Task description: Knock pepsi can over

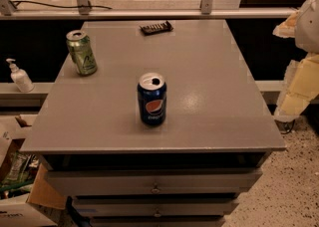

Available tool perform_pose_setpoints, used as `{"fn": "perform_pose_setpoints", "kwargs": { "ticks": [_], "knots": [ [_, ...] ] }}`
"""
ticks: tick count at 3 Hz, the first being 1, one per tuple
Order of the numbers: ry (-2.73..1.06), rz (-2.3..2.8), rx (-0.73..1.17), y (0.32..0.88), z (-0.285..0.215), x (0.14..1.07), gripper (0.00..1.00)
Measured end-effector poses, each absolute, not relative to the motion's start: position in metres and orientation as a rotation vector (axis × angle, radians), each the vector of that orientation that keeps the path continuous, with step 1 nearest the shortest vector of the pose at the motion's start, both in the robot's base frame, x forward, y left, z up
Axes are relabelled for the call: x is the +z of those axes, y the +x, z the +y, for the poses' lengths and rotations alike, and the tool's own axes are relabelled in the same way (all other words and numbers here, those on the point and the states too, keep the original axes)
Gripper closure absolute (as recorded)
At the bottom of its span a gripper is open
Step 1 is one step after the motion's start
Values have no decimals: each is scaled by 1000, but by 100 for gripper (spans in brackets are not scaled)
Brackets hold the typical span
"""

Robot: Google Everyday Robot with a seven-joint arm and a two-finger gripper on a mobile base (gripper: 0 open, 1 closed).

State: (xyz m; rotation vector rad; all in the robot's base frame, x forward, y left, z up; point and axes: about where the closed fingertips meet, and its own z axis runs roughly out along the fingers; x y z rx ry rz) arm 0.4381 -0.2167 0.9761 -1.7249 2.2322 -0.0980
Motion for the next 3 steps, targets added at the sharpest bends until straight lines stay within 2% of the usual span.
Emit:
{"fn": "perform_pose_setpoints", "kwargs": {
  "ticks": [1,2,3],
  "knots": [
    [-1725,2232,-98,438,-217,976,0],
    [-1673,2224,-9,437,-213,969,0],
    [-1581,2189,165,430,-188,951,0]
  ]
}}
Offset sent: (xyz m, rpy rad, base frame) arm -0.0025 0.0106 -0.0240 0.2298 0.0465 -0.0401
